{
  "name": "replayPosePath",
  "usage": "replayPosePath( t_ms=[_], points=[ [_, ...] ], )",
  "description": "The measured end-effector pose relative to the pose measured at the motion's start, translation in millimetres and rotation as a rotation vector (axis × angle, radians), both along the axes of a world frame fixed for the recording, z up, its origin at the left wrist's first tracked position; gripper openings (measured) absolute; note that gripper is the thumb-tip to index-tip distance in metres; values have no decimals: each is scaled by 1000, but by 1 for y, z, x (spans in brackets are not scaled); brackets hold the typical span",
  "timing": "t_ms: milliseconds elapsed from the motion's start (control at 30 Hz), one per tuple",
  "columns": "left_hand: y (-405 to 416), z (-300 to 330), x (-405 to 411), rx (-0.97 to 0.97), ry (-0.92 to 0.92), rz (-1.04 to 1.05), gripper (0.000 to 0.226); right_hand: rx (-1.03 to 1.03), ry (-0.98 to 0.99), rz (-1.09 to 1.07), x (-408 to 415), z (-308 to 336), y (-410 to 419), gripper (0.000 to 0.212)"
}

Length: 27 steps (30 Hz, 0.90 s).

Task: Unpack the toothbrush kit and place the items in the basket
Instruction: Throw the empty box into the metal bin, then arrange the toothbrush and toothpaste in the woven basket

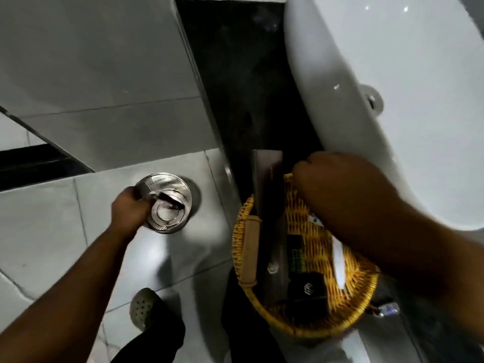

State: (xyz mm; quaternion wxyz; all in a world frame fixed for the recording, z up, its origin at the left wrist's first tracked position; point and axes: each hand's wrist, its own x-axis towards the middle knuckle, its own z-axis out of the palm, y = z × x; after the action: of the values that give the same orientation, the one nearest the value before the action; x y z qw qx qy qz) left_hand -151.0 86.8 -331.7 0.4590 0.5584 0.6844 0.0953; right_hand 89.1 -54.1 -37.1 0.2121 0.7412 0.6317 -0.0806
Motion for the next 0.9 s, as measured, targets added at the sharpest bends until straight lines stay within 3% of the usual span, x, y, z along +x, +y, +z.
replayPosePath(
  t_ms=[100,200,267,400,533,700,900],
  points=[
    [-18,61,-4,87,-224,279,23,-76,-9,63,-8,12,0,23],
    [-62,152,0,209,-413,337,9,-40,-15,85,-10,34,-7,17],
    [-101,211,10,238,-499,211,16,17,-21,83,-9,50,-11,13],
    [-171,284,53,192,-535,-229,28,103,25,85,1,81,-25,9],
    [-195,303,99,49,-472,-466,23,250,11,62,15,94,-36,11],
    [-191,310,133,23,-479,-449,17,306,97,17,22,84,-52,3],
    [-195,308,146,-233,-550,-347,13,361,250,-73,36,73,-58,28]
  ],
)
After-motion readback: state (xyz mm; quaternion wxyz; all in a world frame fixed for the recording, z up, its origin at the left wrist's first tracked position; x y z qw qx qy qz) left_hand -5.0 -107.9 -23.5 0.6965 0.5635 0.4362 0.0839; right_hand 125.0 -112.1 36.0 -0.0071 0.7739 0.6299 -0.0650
